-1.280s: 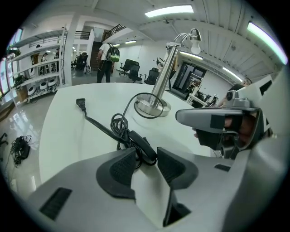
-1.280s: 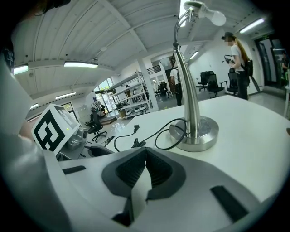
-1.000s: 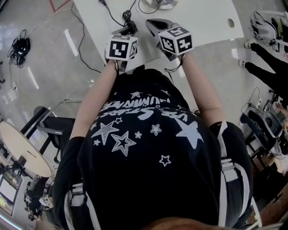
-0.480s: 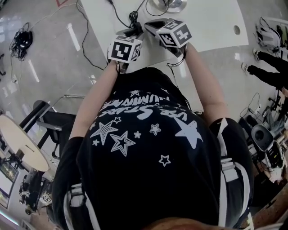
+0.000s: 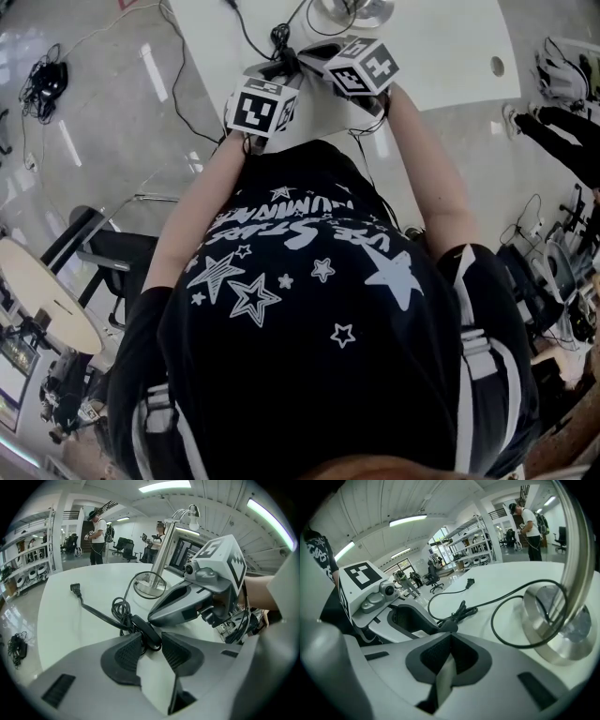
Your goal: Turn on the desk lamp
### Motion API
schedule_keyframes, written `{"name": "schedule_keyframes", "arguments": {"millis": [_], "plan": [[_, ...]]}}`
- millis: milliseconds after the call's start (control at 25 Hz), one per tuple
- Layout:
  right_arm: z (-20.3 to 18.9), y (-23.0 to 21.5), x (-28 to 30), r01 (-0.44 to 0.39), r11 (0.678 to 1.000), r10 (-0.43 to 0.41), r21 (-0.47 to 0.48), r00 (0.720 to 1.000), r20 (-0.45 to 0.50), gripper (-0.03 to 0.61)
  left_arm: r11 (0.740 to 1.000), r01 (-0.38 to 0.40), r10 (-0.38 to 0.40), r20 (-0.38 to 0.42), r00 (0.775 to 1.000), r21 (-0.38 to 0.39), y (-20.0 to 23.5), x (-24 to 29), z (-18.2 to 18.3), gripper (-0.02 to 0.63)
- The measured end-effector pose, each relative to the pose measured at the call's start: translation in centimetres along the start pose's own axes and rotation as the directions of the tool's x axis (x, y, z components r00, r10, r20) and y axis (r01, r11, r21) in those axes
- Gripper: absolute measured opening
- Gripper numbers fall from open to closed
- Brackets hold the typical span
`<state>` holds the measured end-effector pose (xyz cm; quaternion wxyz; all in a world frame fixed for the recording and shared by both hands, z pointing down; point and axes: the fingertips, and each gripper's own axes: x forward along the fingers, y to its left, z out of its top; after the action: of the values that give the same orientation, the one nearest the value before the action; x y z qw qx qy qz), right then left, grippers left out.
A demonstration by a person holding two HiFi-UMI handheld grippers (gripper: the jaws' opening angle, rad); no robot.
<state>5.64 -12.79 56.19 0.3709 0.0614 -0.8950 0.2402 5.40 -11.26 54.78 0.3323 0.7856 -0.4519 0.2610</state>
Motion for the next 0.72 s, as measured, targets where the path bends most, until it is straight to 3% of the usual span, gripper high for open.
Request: {"name": "schedule_keyframes", "arguments": {"millis": [720], "plan": [[0.6, -0.6, 0.5, 0.016, 0.999, -0.017, -0.028, 0.999, -0.048, 0.005, 1.000, 0.025, -0.024, -0.012, 1.000, 0.004, -0.2, 0.0, 0.1, 0.150]]}}
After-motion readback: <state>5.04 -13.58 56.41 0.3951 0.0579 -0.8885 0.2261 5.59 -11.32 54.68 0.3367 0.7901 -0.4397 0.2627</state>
